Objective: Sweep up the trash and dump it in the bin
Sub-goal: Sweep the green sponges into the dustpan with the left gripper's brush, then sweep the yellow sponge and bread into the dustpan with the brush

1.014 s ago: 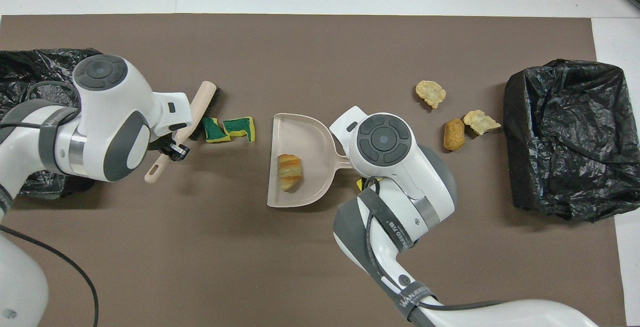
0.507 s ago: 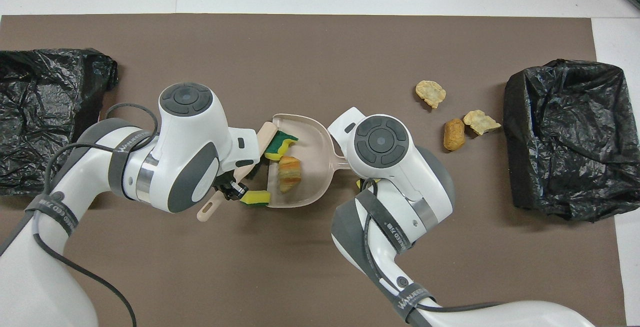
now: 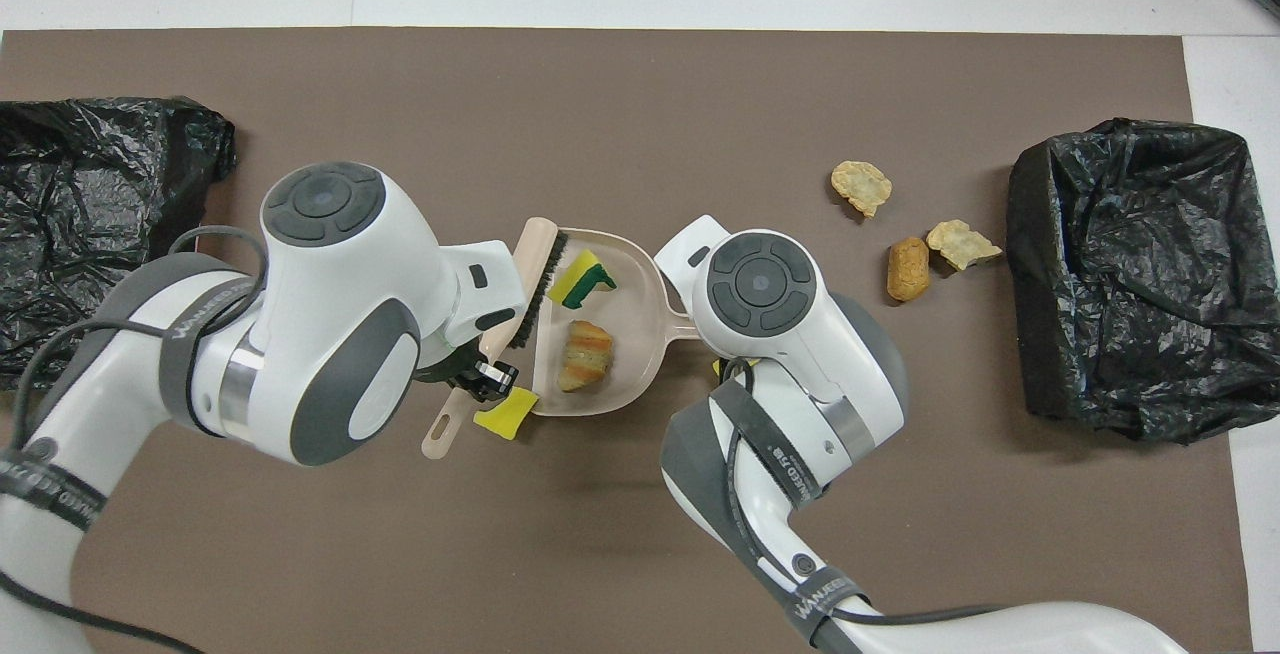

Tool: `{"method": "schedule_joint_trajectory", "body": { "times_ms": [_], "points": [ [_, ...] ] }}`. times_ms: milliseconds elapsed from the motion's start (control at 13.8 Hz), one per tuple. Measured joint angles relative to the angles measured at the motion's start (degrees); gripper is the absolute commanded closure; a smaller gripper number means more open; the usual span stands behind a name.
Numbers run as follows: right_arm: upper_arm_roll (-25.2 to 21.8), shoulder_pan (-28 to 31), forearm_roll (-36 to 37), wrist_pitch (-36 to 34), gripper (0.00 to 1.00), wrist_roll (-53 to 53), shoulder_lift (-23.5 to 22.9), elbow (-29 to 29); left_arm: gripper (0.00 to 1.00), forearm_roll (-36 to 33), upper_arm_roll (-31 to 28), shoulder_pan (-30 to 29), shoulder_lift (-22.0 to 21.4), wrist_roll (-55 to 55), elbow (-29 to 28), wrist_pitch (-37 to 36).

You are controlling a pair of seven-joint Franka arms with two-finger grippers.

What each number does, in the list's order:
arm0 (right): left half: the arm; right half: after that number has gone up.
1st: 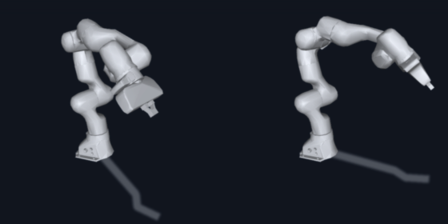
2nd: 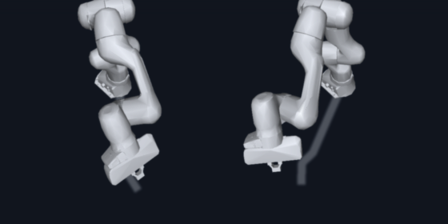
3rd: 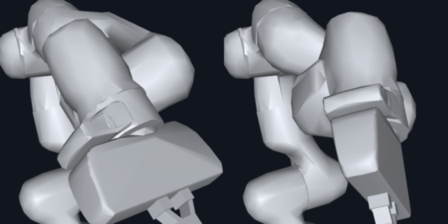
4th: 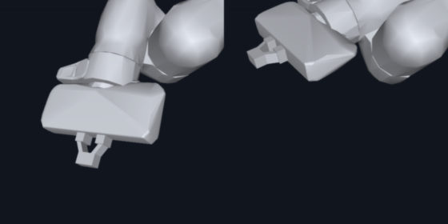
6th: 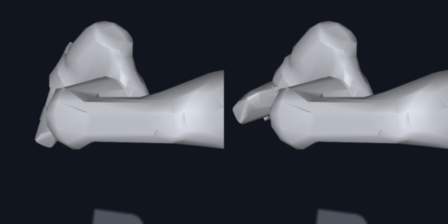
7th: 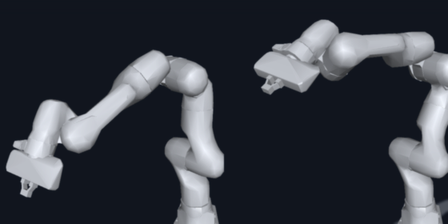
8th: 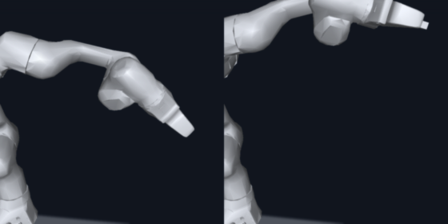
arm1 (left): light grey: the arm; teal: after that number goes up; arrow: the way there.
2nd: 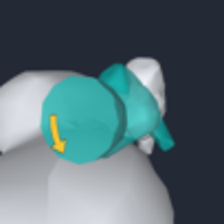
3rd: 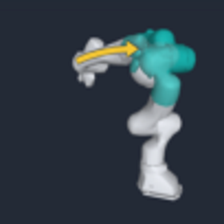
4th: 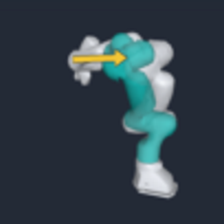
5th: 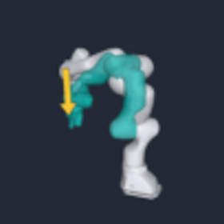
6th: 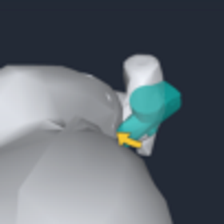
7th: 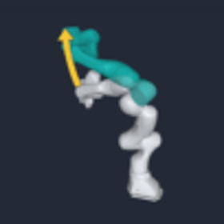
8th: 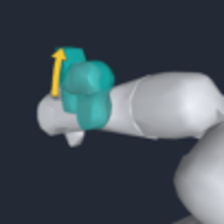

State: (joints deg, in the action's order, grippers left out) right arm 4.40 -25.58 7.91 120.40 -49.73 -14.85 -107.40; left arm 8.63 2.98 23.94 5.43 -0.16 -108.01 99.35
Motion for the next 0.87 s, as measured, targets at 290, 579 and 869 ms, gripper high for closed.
{"method": "schedule_joint_trajectory", "body": {
  "times_ms": [290, 579, 869],
  "points": [
    [-0.02, -0.02, 0.00, 0.00, 1.00, 0.00, 0.00, 0.00, 1.00, -0.01, 0.17, -0.01, -5.51, -17.98, -3.92, -6.28],
    [-0.11, 0.02, 0.00, 0.00, 1.00, -1.57, -0.08, 0.00, 1.00, -0.01, 0.51, 1.89, -11.49, -34.68, -15.79, -2.37],
    [-0.17, 0.02, 2.19, -0.01, 1.00, -5.40, -0.09, 0.00, 1.00, 0.00, 1.06, 8.19, -14.60, -58.81, -24.71, 6.91]
  ]
}}
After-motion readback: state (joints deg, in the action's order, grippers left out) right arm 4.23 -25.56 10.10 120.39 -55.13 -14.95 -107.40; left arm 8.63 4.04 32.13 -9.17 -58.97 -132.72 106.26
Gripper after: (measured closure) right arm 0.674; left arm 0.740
